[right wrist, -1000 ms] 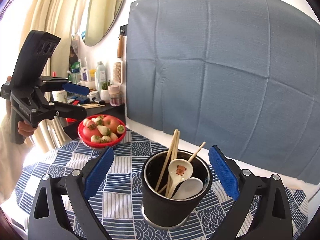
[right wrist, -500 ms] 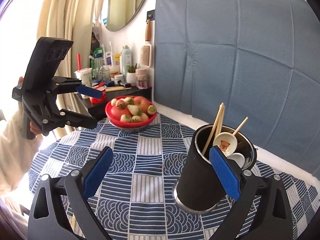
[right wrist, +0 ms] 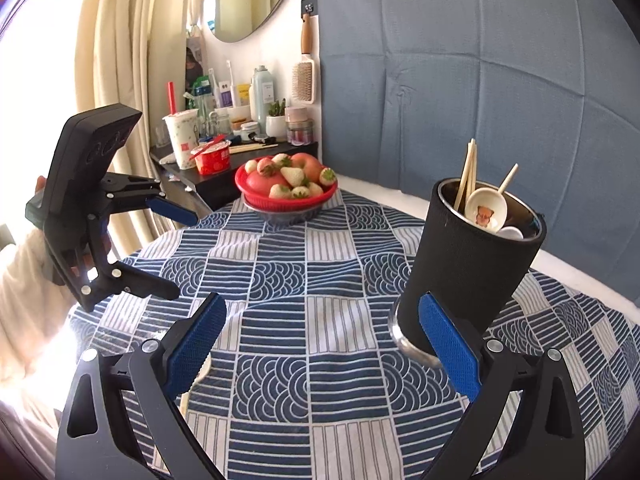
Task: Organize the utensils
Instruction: 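Close the right tool on the printed spoon's handle while the left tool pinches its bowl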
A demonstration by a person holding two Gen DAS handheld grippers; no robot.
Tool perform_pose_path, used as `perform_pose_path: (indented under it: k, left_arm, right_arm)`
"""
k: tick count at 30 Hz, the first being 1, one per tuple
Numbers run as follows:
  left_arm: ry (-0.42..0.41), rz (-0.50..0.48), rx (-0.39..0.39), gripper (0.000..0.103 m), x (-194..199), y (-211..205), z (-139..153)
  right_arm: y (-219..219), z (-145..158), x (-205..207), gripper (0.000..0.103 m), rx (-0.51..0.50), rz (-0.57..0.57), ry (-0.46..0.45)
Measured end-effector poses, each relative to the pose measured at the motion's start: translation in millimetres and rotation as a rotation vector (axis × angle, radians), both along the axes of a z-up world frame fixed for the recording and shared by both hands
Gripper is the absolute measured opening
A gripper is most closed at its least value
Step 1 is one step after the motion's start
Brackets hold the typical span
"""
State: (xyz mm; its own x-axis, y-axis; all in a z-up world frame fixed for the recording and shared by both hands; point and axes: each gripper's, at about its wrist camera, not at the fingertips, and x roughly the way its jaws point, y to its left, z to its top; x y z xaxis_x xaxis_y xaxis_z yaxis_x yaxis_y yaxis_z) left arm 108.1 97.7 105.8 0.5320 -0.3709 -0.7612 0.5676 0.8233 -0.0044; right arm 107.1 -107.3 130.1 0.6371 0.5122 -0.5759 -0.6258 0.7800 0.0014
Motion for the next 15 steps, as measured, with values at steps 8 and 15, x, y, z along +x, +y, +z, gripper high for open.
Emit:
perform_pose_path:
  k: [8, 15]
  left_arm:
    - [0.057, -0.047, -0.023, 0.096, -20, -6, -29]
    - [0.087, -0.050, 0.011, 0.088, -22, -11, -48]
  right_arm:
    - [5, -35, -34, 0.093, -0.054, 0.004, 0.060]
    - [22, -54, -52, 0.093, -0.127, 0.049, 0.080]
